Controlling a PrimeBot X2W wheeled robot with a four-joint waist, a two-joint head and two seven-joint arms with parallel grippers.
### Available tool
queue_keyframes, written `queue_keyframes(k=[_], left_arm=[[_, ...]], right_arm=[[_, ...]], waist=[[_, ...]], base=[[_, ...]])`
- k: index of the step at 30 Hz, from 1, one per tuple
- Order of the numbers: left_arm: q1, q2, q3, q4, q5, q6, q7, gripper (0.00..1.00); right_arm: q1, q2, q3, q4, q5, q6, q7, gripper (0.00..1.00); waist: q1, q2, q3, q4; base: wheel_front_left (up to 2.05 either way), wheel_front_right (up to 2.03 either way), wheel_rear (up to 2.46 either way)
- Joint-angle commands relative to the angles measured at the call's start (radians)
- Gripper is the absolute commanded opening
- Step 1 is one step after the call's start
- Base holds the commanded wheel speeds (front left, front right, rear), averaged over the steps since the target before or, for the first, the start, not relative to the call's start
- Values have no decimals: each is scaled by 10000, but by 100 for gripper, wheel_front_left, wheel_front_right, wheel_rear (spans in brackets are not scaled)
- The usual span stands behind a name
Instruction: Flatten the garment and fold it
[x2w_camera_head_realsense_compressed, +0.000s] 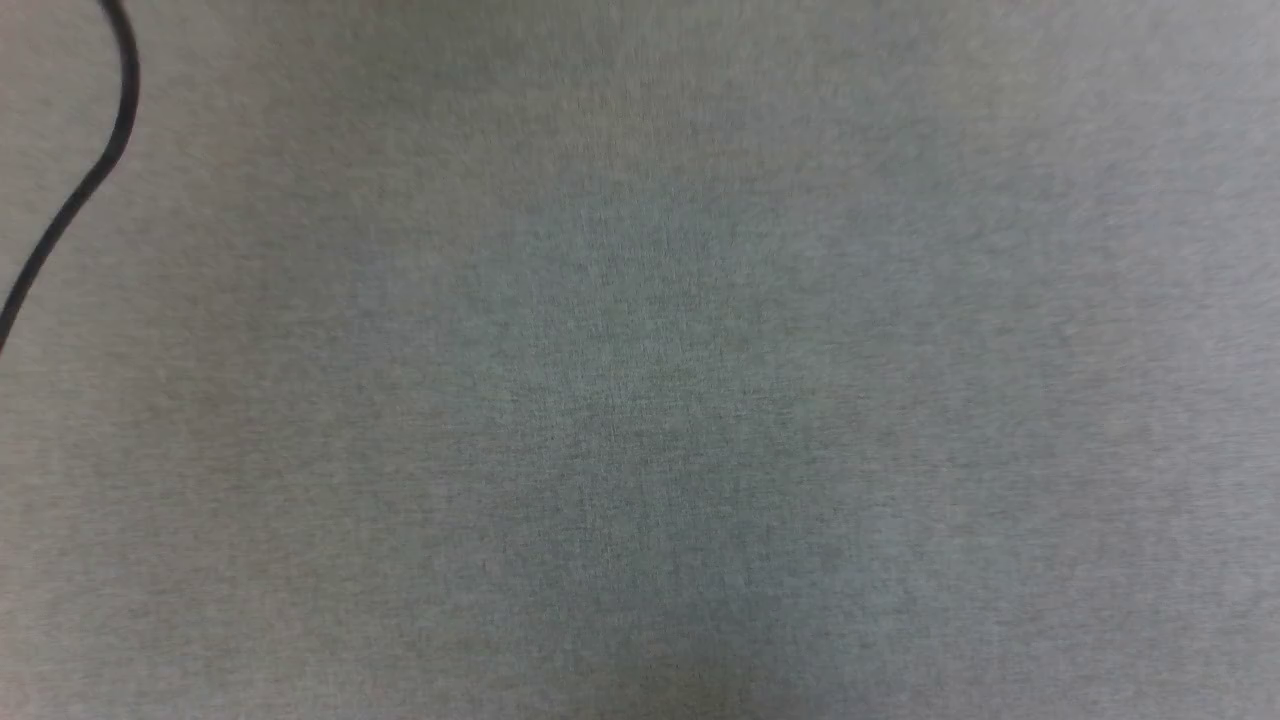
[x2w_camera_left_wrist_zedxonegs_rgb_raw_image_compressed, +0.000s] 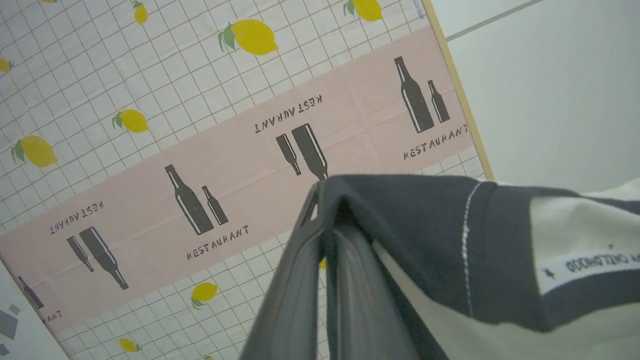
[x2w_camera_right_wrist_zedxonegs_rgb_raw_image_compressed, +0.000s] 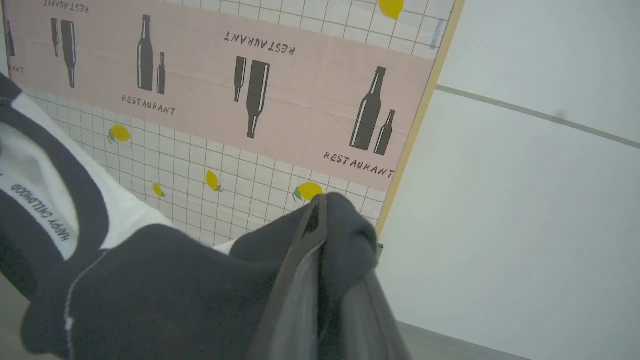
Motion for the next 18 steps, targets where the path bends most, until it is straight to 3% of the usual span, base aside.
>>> queue_keyframes(k=[1, 8, 11, 14, 18], left_arm=[[-196, -64, -83, 232, 154, -50, -298, 0], [37, 107, -667, 1339, 518, -555, -1687, 0], [427, 313, -1099, 1520, 571, -1131, -1919, 0], [1114, 628, -1630, 1163, 716, -1634, -2332, 0], [2577, 665, -1970, -108, 495, -1489, -2616, 0]], right_arm=[[-192, 12, -73, 264, -183, -13, -227, 0], [-166, -126, 107, 1406, -561, -13, -1282, 0], [128, -425, 515, 1511, -215, -13, -1609, 0], [780, -999, 1097, 1130, 412, -13, -1806, 0], [2239, -1930, 1380, -233, 1470, -13, -1662, 0]], waist=[[-2, 0, 1114, 132], [-2, 0, 2070, 301], [-2, 0, 2235, 380], [-2, 0, 2151, 469], [-2, 0, 1826, 729]], base=[[0, 0, 0], [0, 0, 0], [0, 0, 0], [0, 0, 0], [0, 0, 0]])
